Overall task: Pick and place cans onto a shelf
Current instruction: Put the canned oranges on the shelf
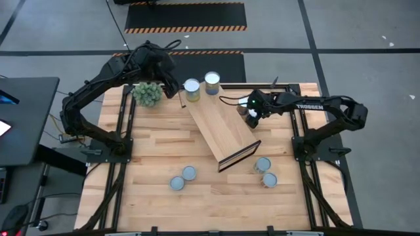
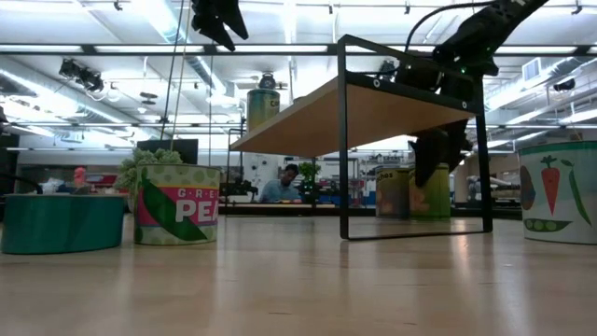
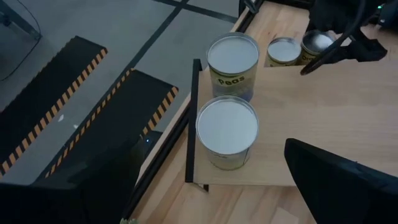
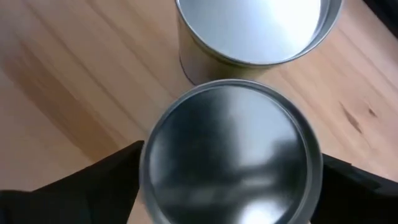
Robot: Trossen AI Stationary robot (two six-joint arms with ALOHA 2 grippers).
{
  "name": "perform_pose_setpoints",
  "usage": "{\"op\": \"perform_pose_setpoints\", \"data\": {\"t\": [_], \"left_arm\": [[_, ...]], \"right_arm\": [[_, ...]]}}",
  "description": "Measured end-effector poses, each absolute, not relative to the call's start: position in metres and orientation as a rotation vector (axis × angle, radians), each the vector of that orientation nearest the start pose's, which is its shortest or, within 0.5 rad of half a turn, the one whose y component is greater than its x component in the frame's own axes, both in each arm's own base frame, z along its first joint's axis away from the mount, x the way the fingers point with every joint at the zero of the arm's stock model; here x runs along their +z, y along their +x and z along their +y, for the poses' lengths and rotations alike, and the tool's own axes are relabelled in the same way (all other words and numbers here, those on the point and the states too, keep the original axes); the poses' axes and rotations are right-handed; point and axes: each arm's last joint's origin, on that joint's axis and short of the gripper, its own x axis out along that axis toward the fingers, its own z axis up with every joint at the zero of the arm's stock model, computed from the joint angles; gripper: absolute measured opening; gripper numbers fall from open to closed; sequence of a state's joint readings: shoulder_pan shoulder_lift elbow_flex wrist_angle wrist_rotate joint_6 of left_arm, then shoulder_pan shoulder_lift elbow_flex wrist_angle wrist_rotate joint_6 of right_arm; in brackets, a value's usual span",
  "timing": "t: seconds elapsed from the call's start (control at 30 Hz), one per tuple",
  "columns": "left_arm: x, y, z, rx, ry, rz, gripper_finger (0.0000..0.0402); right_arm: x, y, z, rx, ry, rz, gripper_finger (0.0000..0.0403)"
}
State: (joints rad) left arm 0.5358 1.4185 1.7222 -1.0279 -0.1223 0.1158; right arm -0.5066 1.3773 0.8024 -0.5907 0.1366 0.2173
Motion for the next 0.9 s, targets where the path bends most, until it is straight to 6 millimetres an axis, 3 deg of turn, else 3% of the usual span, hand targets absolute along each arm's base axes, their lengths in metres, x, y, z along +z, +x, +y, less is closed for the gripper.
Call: {"op": "perform_pose_setpoints", "data": {"t": [0.17,0.43,0.67,0.9], "left_arm": [[0.432,0.227,0.139,0.583,-0.035,0.753,0.0398],[0.431,0.225,0.139,0.585,-0.039,0.777,0.0398],[0.431,0.225,0.139,0.584,-0.039,0.777,0.0398],[0.431,0.225,0.139,0.583,-0.037,0.778,0.0398]], "right_arm": [[0.189,0.214,-0.124,-0.69,0.397,1.103,0.0312],[0.209,0.2,-0.115,-0.645,0.364,1.156,0.0315],[0.27,0.193,-0.107,-0.529,0.22,1.008,0.0321],[0.335,0.198,-0.109,-0.528,0.161,0.846,0.0321]]}}
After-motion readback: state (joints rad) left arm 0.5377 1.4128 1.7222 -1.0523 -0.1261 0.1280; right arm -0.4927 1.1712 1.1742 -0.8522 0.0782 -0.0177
